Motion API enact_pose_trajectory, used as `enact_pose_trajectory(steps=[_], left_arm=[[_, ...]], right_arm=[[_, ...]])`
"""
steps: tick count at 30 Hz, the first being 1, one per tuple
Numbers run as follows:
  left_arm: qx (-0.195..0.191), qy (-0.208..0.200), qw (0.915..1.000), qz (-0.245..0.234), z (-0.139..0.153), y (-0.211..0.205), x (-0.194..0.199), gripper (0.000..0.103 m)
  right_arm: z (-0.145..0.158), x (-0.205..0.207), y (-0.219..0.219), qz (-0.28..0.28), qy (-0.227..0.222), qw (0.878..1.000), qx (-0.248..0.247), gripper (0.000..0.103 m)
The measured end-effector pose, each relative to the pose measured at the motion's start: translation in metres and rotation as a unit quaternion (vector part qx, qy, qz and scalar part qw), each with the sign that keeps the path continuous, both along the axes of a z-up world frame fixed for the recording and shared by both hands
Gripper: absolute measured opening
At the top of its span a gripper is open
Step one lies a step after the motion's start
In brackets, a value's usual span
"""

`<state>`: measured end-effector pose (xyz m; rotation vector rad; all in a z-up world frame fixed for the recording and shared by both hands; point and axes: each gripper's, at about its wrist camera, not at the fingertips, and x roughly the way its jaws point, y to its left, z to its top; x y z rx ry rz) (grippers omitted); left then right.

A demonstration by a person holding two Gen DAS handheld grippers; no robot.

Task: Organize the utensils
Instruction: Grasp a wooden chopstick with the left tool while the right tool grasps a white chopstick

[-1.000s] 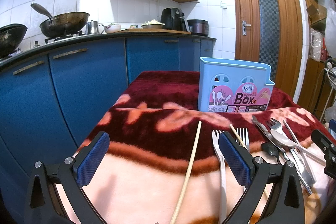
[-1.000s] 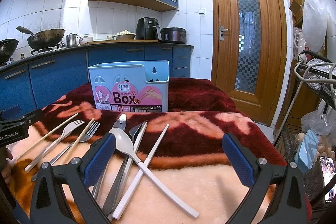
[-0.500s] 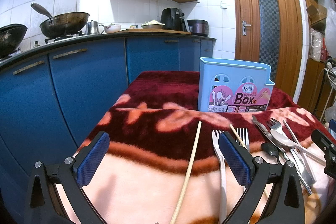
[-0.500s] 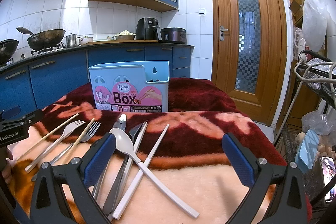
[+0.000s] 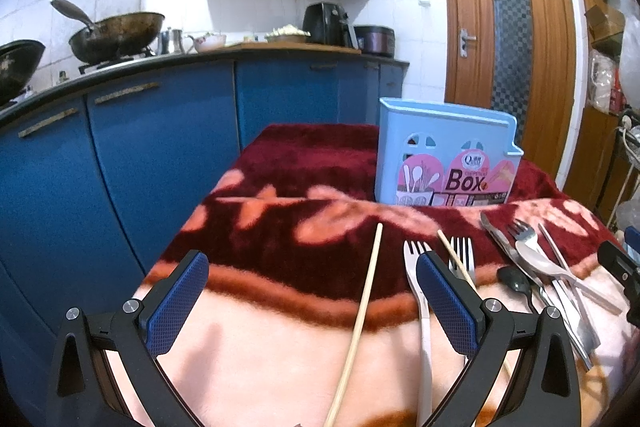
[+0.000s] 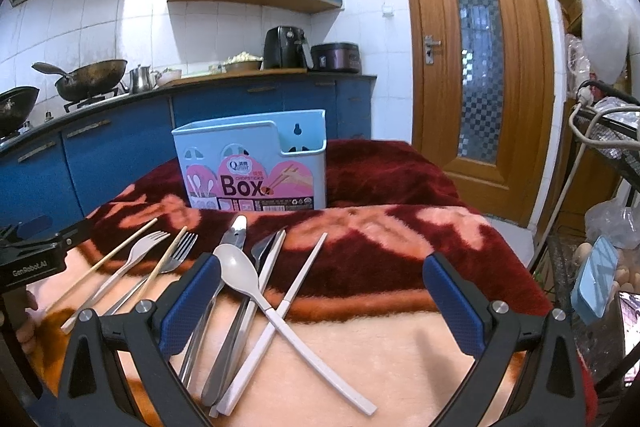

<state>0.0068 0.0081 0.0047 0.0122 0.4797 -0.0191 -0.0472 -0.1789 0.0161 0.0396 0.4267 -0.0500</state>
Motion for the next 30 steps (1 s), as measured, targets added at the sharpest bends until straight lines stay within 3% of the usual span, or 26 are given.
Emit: enact_pose_trajectory(steps=[7, 15, 19, 21, 25, 30], left_arm=[[0.017, 0.061, 0.9977, -0.027, 0.007, -0.004, 0.019, 0.103], [0.011, 0.139, 0.9890, -0.050, 0.015, 0.000, 0.044, 0.103], [0.038, 0.164, 0.9840, -0.059, 0.017, -0.005, 0.055, 0.102], [0.052, 0.182, 0.9795, -0.069, 0.015, -0.009, 0.061, 0.096], [0.062, 0.226, 0.9681, -0.089, 0.008, -0.016, 0.076, 0.076], [0.031, 0.273, 0.9558, -0.105, -0.001, -0.018, 0.094, 0.055]], right_arm=[[0.016, 0.019, 0.003, 0.044, 0.072, 0.996, -0.010, 0.103], [0.021, 0.046, -0.001, 0.058, 0.159, 0.986, -0.004, 0.101], [0.016, 0.067, -0.010, 0.046, 0.217, 0.975, 0.015, 0.085], [0.010, 0.077, -0.014, 0.042, 0.242, 0.969, 0.024, 0.075], [0.000, 0.094, -0.020, 0.047, 0.292, 0.953, 0.060, 0.056], [-0.009, 0.109, -0.022, 0.053, 0.329, 0.939, 0.086, 0.038]])
